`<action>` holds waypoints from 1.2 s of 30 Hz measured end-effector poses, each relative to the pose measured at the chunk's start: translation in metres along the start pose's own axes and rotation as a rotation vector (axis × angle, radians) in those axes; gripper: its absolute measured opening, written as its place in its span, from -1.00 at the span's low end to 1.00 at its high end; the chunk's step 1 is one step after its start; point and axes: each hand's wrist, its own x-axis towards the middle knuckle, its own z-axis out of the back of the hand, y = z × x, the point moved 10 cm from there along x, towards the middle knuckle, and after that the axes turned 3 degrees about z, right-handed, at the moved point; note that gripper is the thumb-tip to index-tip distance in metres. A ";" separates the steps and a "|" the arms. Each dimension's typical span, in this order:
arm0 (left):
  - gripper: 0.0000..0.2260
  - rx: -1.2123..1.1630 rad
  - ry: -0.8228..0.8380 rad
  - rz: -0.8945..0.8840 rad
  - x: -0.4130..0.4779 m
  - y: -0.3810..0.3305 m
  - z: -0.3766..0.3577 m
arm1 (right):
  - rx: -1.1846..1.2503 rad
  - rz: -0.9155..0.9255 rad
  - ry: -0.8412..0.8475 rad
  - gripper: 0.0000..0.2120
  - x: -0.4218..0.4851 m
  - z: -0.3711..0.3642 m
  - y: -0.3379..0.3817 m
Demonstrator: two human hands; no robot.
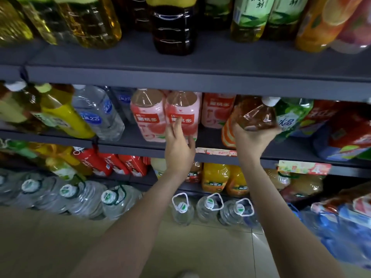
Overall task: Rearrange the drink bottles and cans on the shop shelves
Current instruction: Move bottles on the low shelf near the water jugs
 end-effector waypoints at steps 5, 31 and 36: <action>-0.39 -0.005 -0.017 0.106 0.003 -0.003 -0.004 | -0.285 0.061 0.031 0.00 -0.003 -0.020 0.013; -0.76 0.150 0.403 0.482 -0.077 0.082 0.274 | -0.593 -0.001 1.089 -0.84 -0.335 -0.153 0.149; -0.76 0.048 0.350 0.576 -0.037 0.166 0.327 | -0.575 -0.074 1.001 -0.79 -0.369 -0.224 0.141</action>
